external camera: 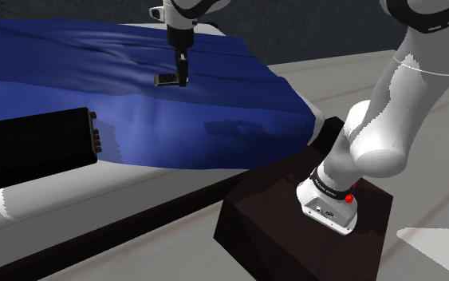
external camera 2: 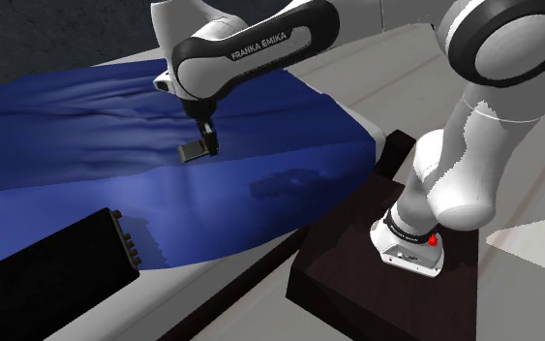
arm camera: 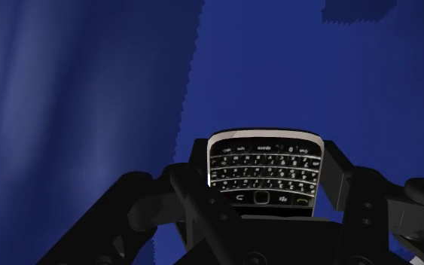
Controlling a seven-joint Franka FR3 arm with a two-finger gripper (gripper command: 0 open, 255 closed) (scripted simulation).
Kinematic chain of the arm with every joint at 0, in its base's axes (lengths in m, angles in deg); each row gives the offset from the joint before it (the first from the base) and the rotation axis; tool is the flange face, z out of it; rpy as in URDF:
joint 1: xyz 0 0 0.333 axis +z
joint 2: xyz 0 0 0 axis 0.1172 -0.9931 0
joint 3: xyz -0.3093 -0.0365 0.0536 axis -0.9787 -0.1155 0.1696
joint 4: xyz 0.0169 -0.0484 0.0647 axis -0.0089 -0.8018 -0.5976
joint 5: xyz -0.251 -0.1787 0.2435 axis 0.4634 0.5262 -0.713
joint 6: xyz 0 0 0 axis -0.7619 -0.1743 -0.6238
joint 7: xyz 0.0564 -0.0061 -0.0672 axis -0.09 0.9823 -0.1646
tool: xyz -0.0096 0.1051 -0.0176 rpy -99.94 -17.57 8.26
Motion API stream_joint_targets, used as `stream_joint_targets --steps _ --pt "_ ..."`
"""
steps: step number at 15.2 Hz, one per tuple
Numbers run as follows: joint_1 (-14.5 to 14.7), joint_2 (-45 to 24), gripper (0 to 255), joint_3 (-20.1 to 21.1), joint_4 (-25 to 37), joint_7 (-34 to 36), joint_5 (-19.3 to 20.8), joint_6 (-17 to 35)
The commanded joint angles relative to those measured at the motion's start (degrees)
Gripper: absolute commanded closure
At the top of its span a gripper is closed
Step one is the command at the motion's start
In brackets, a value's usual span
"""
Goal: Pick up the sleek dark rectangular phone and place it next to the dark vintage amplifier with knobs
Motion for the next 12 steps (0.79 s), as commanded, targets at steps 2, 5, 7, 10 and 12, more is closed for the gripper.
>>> stream_joint_targets --steps 2,5,7,10,12 --pt "1.09 -6.17 255 0.93 7.96 2.06 -0.21 -1.75" --pt "2.16 -12.49 255 1.66 16.94 3.97 -0.23 -4.38" --pt "2.87 -17.09 255 2.07 23.78 5.17 -0.19 -6.60" --pt "3.93 -24.97 255 2.56 36.04 6.89 -0.08 -10.95" --pt "4.64 -31.48 255 2.81 46.64 7.97 -0.01 -15.02"
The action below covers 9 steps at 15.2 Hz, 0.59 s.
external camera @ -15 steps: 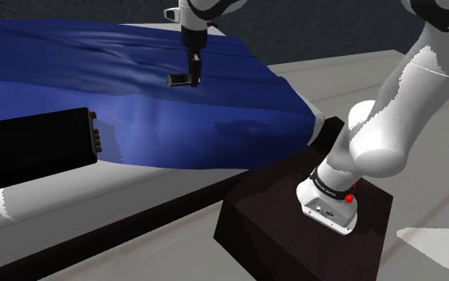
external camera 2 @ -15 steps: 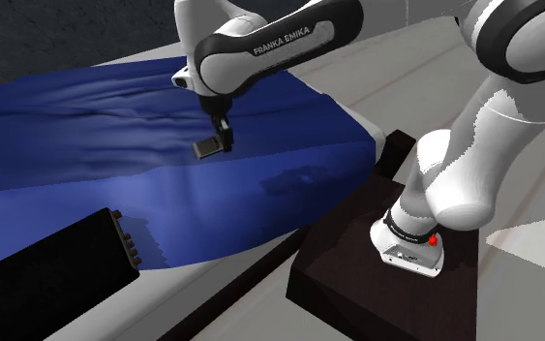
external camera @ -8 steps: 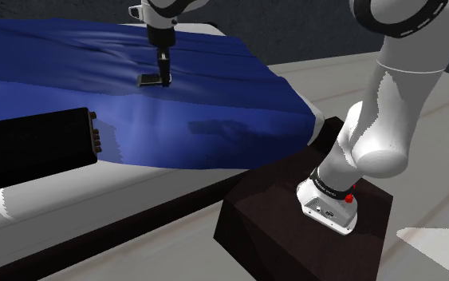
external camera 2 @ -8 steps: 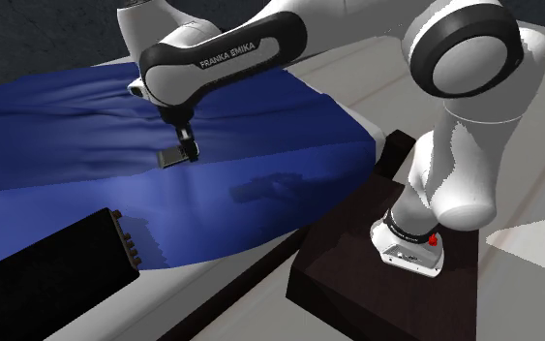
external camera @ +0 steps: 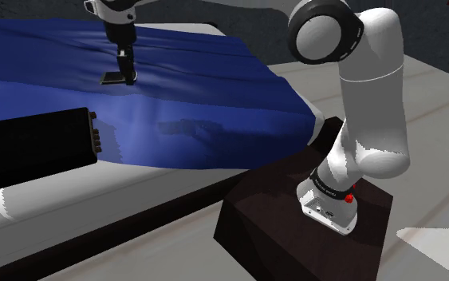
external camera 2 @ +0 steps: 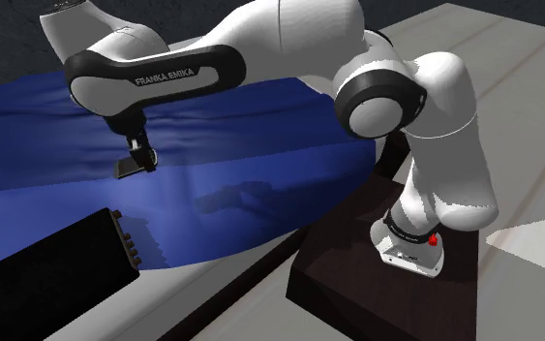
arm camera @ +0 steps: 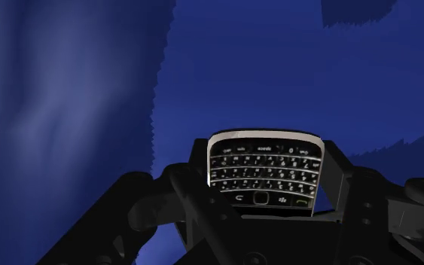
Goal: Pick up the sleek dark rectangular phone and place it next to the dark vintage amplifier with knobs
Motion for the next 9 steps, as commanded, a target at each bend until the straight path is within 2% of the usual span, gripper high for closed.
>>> stream_joint_targets --steps 1,2,9 --pt "0.77 -7.18 255 0.26 11.65 1.17 0.09 -4.45" --pt "0.99 -10.56 255 0.32 17.45 1.53 0.11 -6.86" --pt "1.06 -9.03 255 0.30 9.40 1.41 0.09 -0.34"
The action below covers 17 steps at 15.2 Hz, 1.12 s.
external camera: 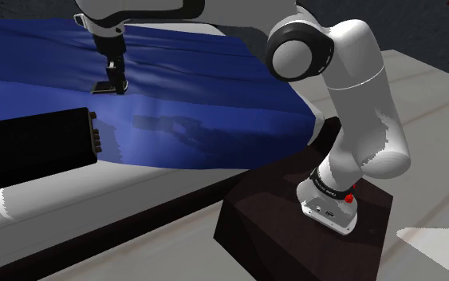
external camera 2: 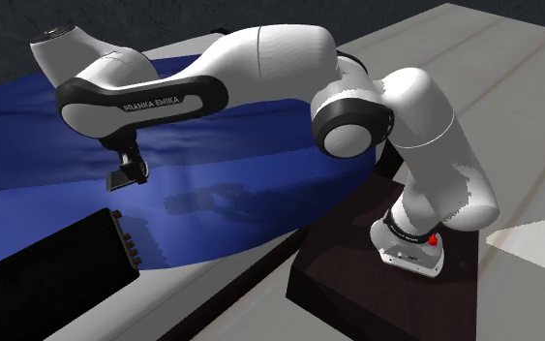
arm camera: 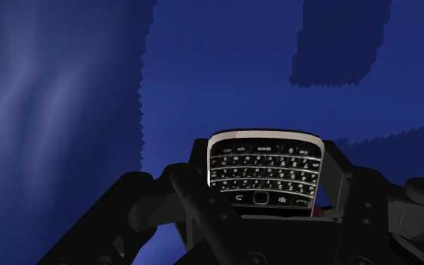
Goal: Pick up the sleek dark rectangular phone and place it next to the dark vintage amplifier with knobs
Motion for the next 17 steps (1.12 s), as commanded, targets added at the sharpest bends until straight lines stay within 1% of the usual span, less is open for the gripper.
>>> stream_joint_targets --steps 1,13,17 --pt "0.05 0.03 255 0.01 -1.58 0.02 0.00 1.58" --pt "0.10 -0.93 255 0.02 -9.44 -0.14 -0.06 10.40" --pt "0.10 -0.93 255 0.02 -9.44 -0.14 -0.06 10.40"
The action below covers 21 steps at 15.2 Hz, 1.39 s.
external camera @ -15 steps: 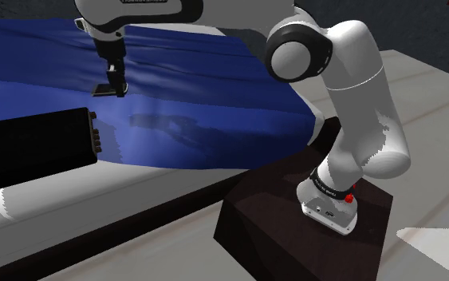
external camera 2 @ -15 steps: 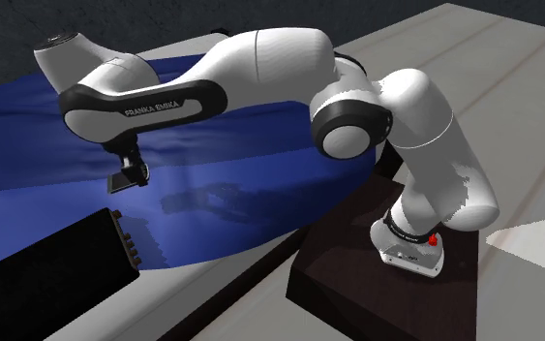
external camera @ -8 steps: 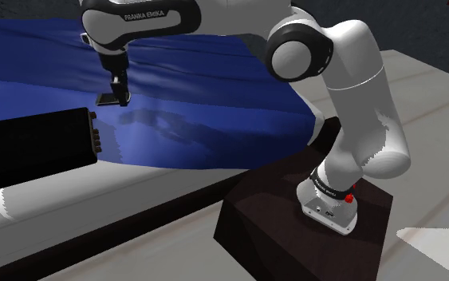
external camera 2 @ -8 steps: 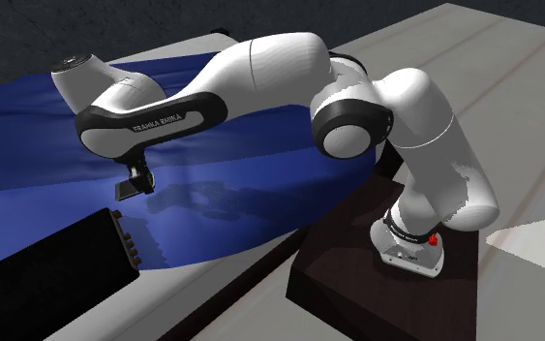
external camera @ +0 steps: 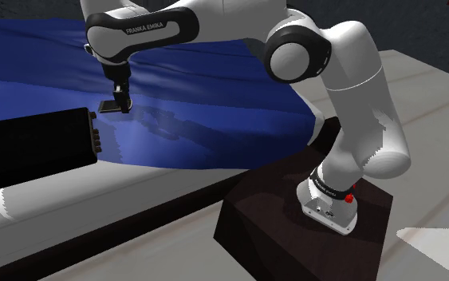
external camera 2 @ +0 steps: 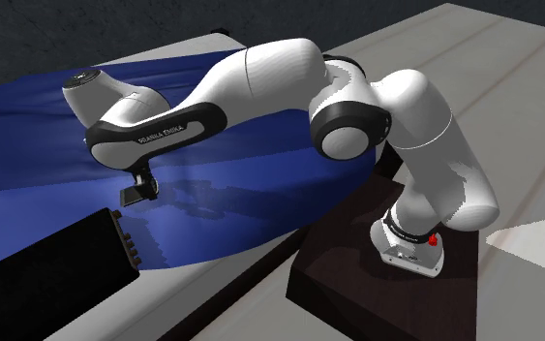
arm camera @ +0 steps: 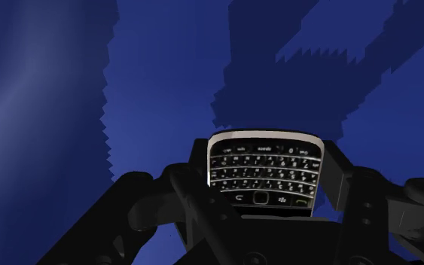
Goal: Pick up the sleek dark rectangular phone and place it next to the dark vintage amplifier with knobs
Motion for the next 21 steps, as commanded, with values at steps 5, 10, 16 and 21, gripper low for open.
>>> stream_joint_targets --steps 5,10,16,21 --pt "-0.01 0.00 0 0.00 -0.03 -0.01 0.00 0.05" --pt "-0.01 0.01 0 0.00 -0.04 -0.01 0.00 0.06" --pt "-0.09 1.08 0 -0.02 5.44 0.05 0.04 -6.50" --pt "-0.09 1.07 0 -0.02 5.46 0.05 0.04 -6.50"
